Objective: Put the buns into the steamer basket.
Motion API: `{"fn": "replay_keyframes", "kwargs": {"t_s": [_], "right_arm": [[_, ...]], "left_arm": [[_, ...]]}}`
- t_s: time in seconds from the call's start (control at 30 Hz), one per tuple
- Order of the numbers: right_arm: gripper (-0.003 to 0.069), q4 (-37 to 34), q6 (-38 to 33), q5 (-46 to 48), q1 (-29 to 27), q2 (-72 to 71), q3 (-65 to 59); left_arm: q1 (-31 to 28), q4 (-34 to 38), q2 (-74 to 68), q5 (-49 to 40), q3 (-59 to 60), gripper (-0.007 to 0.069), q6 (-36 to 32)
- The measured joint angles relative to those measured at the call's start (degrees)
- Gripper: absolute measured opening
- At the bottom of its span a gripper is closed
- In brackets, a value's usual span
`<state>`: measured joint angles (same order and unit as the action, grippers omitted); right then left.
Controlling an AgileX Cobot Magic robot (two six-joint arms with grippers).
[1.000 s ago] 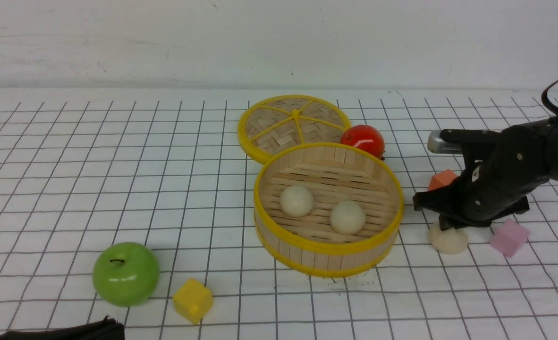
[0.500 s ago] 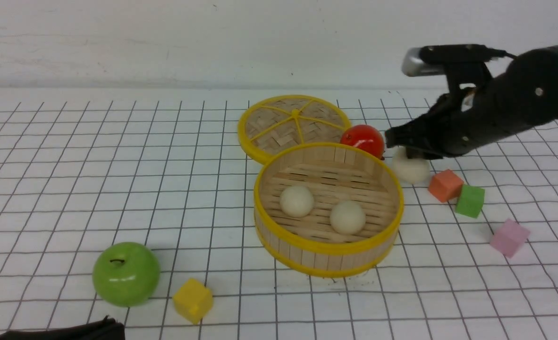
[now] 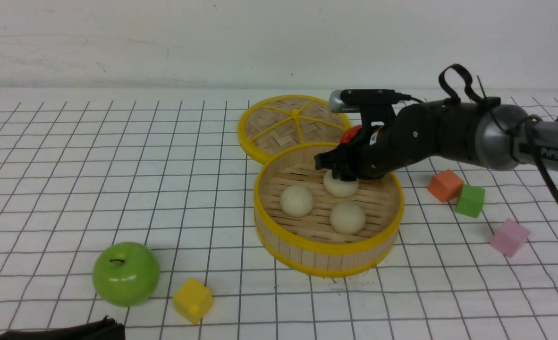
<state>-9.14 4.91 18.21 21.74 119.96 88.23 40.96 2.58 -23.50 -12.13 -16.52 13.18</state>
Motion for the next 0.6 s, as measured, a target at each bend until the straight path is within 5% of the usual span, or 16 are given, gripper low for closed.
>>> {"fn": "replay_keyframes", "kwargs": {"t_s": [0.17, 0.3, 0.5, 0.6], "right_arm": [[0.0489, -0.45, 0.0, 5.43, 0.0, -3.78, 0.25], [0.0511, 1.14, 0.0, 17.01, 0.0, -11.54, 0.25], [0.0344, 6.23, 2.63, 34.27, 0.0, -26.95, -5.61], [0.0181, 7.09, 5.01, 37.66, 0.0, -34.73, -13.59]], "left_arm": [[0.0, 0.0, 0.0, 0.0, 0.0, 0.0052, 0.0], [0.0, 0.0, 0.0, 0.0, 0.0, 0.0056, 0.0], [0.0, 0.0, 0.0, 0.0, 0.0, 0.0057, 0.0], [0.0, 0.0, 0.0, -0.05, 0.0, 0.0057, 0.0]]}}
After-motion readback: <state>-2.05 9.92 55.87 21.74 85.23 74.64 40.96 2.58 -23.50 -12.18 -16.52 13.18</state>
